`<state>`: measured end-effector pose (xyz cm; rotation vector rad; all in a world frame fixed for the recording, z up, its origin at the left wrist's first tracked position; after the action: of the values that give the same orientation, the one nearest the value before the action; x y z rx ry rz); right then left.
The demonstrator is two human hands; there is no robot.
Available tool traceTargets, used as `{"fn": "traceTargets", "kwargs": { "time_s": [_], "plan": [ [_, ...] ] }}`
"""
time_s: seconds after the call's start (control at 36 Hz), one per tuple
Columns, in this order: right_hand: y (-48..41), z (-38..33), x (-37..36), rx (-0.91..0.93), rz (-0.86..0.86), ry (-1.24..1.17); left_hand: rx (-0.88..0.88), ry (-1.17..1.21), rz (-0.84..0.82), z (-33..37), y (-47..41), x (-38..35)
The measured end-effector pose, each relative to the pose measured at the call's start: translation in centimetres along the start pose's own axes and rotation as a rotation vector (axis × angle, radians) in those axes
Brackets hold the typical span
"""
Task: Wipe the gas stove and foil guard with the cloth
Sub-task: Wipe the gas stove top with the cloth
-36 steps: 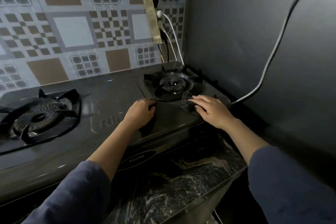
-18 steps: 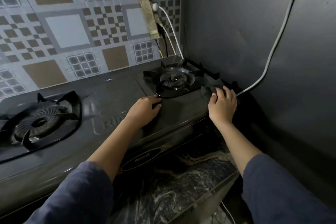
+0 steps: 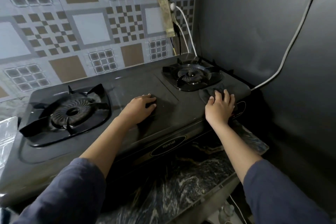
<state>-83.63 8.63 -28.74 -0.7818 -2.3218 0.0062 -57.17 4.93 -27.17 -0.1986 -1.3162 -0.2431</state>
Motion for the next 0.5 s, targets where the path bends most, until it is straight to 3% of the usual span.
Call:
{"fn": "traceTargets", "kwargs": {
  "time_s": [0.5],
  "plan": [
    [8.6, -5.1, -3.5, 0.028, -0.048, 0.007, 0.009, -0.032, 0.088, -5.3, 6.0, 1.5]
  ]
}}
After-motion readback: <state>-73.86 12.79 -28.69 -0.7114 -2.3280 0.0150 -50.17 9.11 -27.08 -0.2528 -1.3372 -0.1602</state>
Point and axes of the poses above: each hand's wrist, its own y-axis away from the middle knuckle, its own x-axis out of the back of the hand, z = x × y, the point moved 9 cm from there along -y, towards the middle knuckle, and after that the axes turned 8 degrees about -y, right-handed, at the moved point
